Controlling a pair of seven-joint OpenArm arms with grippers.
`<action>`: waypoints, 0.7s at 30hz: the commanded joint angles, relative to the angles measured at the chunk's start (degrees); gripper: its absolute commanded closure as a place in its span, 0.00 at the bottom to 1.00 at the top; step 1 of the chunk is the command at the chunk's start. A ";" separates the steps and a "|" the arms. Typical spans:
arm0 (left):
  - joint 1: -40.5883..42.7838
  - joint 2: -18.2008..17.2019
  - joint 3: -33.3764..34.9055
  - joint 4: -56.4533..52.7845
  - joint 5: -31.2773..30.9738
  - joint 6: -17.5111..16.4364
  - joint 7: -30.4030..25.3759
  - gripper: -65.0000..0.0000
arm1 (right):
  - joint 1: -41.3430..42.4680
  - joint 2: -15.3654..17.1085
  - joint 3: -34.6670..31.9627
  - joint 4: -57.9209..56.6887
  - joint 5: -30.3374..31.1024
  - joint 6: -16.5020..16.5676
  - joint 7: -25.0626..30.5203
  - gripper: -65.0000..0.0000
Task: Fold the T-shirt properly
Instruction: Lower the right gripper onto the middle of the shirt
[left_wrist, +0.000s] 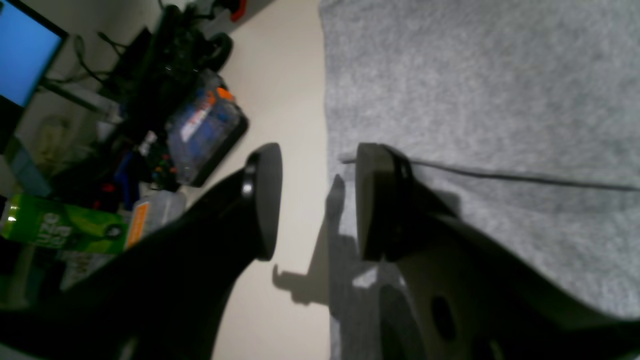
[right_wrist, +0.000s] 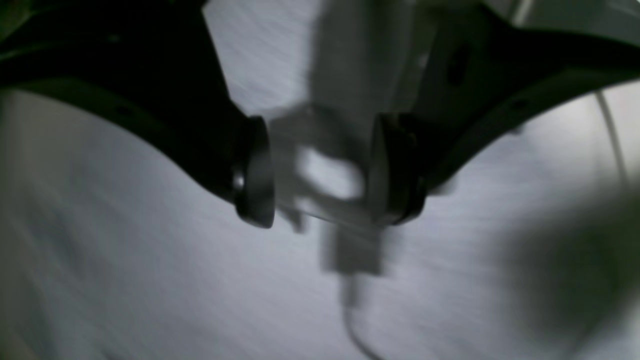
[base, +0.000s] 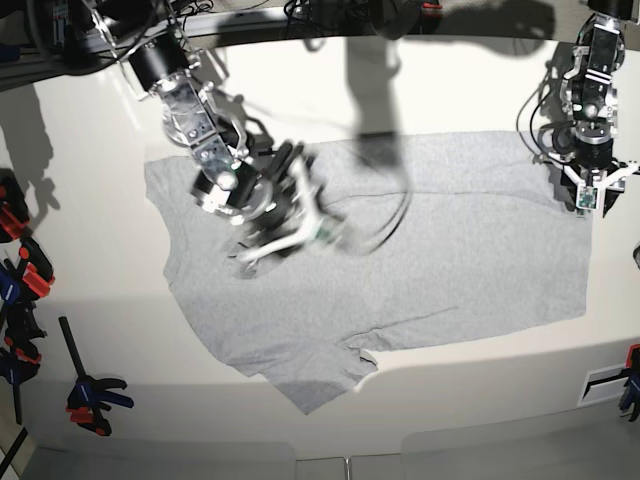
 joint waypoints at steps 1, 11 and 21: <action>-0.52 -1.29 -0.48 0.66 -0.17 1.53 -0.85 0.66 | 2.01 -0.76 -0.24 1.11 1.33 -0.16 0.24 0.55; -0.52 -1.27 -0.48 0.66 -0.04 1.51 1.49 0.66 | 12.17 -2.36 -18.38 -9.25 4.15 -0.16 -9.51 0.55; -0.55 -1.27 -0.48 0.66 -0.02 1.53 1.46 0.66 | 20.85 -7.43 -20.74 -18.45 3.93 -0.16 -8.11 0.55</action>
